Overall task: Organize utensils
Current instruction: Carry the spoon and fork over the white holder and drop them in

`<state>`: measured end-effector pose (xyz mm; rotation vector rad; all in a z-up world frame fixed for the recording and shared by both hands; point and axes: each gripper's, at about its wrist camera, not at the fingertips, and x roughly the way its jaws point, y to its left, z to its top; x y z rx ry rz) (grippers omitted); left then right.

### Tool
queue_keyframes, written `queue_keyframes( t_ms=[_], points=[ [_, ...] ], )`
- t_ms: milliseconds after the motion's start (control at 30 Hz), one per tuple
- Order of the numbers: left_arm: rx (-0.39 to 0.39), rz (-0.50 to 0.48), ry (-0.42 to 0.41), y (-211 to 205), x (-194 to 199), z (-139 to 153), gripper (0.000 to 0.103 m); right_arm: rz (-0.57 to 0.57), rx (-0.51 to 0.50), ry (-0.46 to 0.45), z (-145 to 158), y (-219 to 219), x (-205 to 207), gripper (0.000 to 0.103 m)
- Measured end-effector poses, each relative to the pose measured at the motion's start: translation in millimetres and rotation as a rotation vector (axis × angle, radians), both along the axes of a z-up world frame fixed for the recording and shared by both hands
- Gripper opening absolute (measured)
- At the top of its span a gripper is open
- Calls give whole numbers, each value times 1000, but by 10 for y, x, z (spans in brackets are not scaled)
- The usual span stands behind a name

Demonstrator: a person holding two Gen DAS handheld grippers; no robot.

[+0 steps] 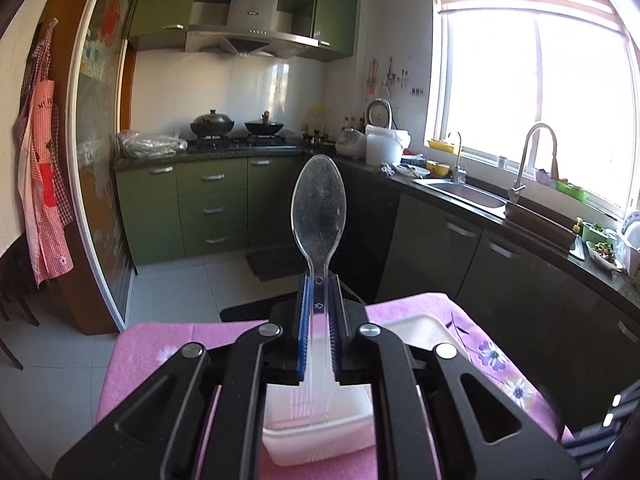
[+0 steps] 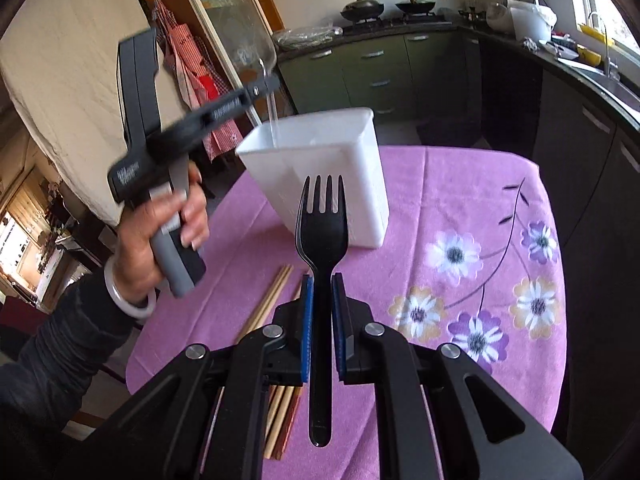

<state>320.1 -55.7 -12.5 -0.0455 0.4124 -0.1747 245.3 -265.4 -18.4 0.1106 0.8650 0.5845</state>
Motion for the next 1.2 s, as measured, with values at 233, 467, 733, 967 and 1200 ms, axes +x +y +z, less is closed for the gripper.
queue_keyframes(
  t_ms=[233,467,733,967,1200],
  points=[
    [24,-22,52,32,-94,-166,32,-61,105,-156,700,141,376,10],
    [-22,-13,43,293,-391,-49,34,-188,162,-323,1071,369,842,10],
    [-25,-16,50,501,-948,88,45,-283,53,-339,606,673,1499,10],
    [-5,-32,87,548,-1216,31,48,-270,14,-341,131,610,1442,10],
    [11,-51,112,498,-1264,-9,49,-244,-40,-376,-56,606,1070,10]
  ],
)
